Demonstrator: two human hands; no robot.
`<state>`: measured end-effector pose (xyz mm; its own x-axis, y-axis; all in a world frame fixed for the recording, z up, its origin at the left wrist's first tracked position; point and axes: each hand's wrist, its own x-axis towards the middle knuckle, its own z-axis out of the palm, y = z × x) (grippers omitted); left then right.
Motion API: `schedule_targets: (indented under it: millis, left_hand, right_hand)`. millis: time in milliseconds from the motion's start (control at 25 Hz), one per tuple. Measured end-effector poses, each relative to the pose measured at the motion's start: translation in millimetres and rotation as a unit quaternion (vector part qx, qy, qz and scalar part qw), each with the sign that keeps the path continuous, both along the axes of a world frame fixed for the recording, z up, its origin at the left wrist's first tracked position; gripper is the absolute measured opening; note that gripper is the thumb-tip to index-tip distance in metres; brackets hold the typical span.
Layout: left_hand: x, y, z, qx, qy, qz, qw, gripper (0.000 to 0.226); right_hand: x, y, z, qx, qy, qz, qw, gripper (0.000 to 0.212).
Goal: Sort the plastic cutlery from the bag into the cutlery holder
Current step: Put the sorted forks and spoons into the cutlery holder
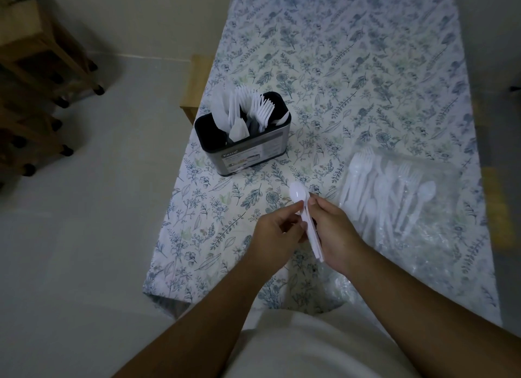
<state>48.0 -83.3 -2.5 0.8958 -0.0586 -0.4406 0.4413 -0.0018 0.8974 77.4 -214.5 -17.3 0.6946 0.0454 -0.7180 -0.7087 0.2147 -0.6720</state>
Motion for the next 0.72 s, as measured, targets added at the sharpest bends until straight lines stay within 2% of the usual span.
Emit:
schedule_targets:
  millis: [120,240,360,480,600,720]
  left_hand:
    - [1.7,2.1,10.9,0.056,-0.015,0.009,0.998,0.035]
    - [11.5,4.1,22.1,0.029,0.014,0.064,0.997,0.007]
    - [20.0,7.3,25.8,0.055,-0.022,0.083,0.995,0.005]
    - [32.9,11.7,38.1,0.067,-0.064,0.07,0.993,0.022]
    - [64.8,20.3,71.2,0.085,-0.156,0.027,0.984,0.029]
    - [104.0,28.1,124.4,0.141,-0.261,0.003,0.955,0.026]
  right_hand:
    - [0.1,0.9,6.1,0.052,-0.01,-0.025,0.998,0.033]
    - [-5.7,3.7,18.2,0.089,-0.02,-0.016,0.996,0.036]
    - [-5.3,5.8,27.9,0.098,-0.041,-0.016,0.994,0.039]
    - [7.9,5.5,45.5,0.103,-0.076,-0.038,0.991,0.036]
    - [38.3,7.5,79.5,0.027,-0.198,-0.011,0.98,0.034]
    - [79.9,15.0,123.7,-0.045,-0.311,-0.019,0.949,0.039]
